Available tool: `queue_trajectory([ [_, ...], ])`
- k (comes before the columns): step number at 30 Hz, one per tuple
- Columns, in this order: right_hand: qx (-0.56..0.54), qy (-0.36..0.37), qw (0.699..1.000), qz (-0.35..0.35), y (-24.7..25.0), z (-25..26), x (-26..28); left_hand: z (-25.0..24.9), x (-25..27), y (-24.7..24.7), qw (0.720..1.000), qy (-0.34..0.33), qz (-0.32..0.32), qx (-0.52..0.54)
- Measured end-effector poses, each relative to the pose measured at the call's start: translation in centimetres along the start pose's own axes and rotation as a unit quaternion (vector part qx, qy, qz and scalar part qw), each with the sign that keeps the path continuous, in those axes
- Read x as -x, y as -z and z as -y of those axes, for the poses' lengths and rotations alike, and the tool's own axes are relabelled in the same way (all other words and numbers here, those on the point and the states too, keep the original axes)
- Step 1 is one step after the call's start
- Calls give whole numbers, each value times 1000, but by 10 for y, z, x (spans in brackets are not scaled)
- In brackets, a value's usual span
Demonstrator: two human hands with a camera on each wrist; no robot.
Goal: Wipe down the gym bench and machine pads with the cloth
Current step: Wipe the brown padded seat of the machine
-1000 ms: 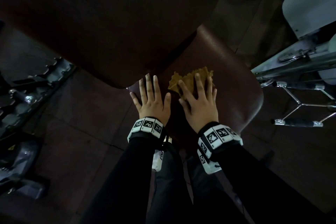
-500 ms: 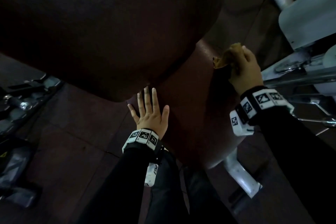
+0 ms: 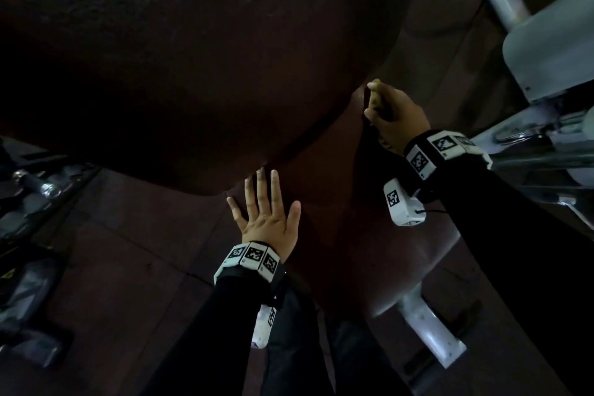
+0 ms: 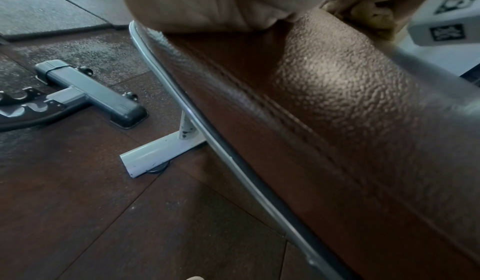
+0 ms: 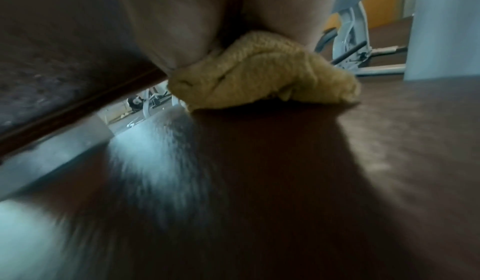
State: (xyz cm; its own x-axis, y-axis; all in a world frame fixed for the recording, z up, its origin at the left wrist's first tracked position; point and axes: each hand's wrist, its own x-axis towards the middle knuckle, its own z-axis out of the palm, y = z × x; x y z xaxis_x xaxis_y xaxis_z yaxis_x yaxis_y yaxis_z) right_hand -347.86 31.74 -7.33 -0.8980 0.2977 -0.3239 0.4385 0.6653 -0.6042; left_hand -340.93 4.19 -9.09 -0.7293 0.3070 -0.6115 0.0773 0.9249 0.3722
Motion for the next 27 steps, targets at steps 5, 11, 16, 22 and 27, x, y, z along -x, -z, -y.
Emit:
queue_trajectory([
  [5,-63,-51,996,40,3,12,-32,1,0,0,1000,6,2,-10],
  [11,-194,-120,971,65,9,2,-33,-2,-1,2,1000,11,9,-1],
  [16,-113,-109,986,56,20,-20,-3,-2,-1,3,1000,8,15,1],
  [22,-139,-137,978,75,14,-2,-26,-2,-1,2,1000,12,16,-3],
  [27,-127,-113,983,69,12,11,-43,-3,-1,3,1000,16,18,-6],
])
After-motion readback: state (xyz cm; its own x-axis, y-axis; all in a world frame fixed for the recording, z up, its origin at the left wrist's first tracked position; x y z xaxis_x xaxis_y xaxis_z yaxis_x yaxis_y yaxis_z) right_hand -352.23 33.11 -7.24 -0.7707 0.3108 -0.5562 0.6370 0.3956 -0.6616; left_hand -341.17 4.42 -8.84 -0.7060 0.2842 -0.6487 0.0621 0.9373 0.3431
